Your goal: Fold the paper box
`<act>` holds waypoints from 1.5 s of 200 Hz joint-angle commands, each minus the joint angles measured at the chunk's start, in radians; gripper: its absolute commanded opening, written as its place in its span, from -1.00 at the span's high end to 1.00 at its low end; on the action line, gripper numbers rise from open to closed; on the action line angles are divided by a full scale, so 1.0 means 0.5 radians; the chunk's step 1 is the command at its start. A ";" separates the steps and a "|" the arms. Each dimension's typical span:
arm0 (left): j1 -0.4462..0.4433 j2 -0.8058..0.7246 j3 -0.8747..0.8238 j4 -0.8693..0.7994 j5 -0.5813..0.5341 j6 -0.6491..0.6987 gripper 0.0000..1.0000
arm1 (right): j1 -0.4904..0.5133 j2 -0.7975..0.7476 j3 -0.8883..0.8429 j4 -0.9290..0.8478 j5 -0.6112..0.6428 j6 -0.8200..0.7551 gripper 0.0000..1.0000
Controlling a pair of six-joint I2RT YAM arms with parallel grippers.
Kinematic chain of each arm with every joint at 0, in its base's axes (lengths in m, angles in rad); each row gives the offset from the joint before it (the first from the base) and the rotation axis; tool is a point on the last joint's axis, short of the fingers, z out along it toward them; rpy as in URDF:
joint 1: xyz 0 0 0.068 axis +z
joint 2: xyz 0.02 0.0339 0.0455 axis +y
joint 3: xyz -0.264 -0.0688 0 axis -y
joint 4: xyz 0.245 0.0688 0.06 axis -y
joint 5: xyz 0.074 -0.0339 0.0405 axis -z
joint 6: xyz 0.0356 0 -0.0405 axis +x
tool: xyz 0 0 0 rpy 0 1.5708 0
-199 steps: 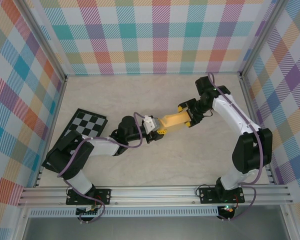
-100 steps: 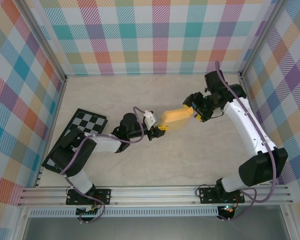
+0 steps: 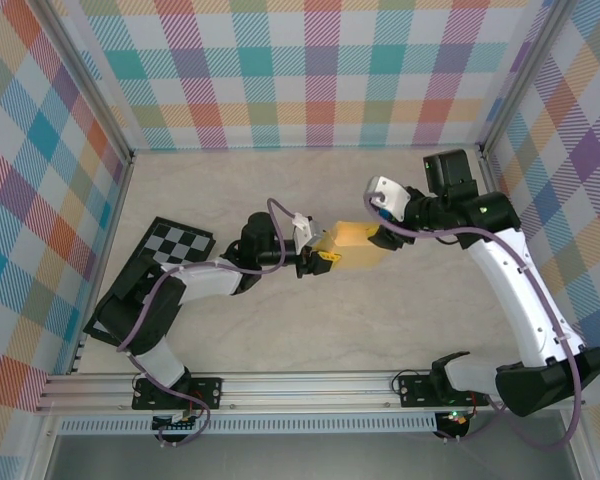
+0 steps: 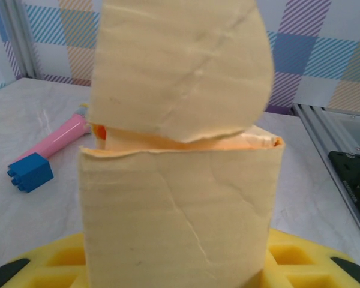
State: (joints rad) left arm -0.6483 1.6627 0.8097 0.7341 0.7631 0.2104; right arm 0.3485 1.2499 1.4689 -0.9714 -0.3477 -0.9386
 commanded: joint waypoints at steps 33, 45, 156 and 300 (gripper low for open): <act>0.017 -0.114 0.095 -0.201 0.236 0.168 0.14 | 0.060 0.107 -0.010 0.113 -0.379 -0.894 -0.24; 0.017 -0.119 0.111 -0.262 0.265 0.208 0.14 | 0.105 0.125 -0.011 0.121 -0.369 -0.962 -0.16; 0.017 -0.101 0.156 -0.256 0.300 0.178 0.14 | 0.318 0.120 -0.178 0.235 -0.082 -1.180 0.42; 0.005 -0.082 0.157 -0.315 0.269 0.202 0.15 | 0.371 0.011 -0.097 0.192 -0.118 -1.148 -0.10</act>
State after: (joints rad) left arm -0.6472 1.6310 0.8688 0.5644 0.9054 0.3073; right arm 0.5320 1.2648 1.3506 -0.8375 -0.3222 -1.6287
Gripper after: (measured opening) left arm 0.435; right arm 0.530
